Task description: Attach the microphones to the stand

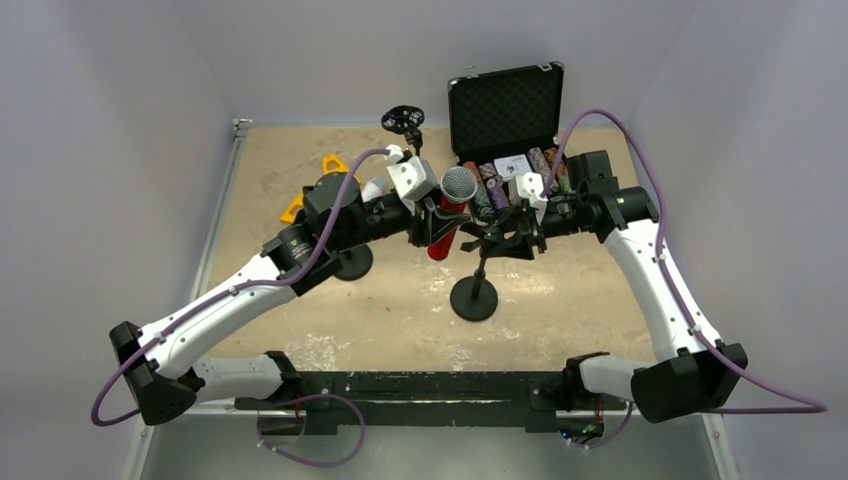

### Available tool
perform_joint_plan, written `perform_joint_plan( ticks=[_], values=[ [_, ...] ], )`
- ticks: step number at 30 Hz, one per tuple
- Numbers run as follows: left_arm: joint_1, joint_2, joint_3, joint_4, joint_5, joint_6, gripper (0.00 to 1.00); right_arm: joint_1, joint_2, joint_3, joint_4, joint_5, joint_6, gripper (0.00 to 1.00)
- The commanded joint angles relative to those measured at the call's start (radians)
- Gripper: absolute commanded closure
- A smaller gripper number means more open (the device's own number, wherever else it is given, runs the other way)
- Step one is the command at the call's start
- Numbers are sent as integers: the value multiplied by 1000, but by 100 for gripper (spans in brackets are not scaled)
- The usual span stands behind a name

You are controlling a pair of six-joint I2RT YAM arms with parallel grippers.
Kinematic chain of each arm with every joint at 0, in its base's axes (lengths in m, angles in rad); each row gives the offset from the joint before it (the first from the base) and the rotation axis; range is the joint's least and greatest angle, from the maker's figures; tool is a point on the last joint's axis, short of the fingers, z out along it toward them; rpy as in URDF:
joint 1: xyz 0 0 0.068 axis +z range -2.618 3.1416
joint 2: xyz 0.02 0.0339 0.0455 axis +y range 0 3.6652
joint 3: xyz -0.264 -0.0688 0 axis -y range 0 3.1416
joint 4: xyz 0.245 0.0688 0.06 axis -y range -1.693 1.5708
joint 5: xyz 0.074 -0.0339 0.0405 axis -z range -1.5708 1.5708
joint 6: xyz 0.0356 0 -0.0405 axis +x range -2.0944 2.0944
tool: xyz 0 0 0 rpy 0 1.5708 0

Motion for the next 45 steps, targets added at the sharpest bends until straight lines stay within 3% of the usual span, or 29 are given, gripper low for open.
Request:
perform_joint_plan(
  ticks=[1, 20, 32, 36, 41, 45],
  values=[
    [6, 40, 50, 163, 58, 9, 100, 7, -24, 5, 14, -86, -8, 100],
    [5, 72, -186, 457, 83, -82, 100, 8, -13, -19, -5, -146, 11, 100],
    [3, 73, -270, 622, 79, -161, 100, 9, -31, -82, 129, -108, 161, 97],
    [2, 86, -275, 650, 81, -174, 100, 9, -29, -82, 121, -108, 173, 80],
    [2, 83, -283, 658, 77, -175, 100, 9, -23, -79, 94, -88, 162, 44],
    [2, 85, -285, 658, 74, -171, 100, 8, -16, -66, 76, -68, 143, 36]
  ],
)
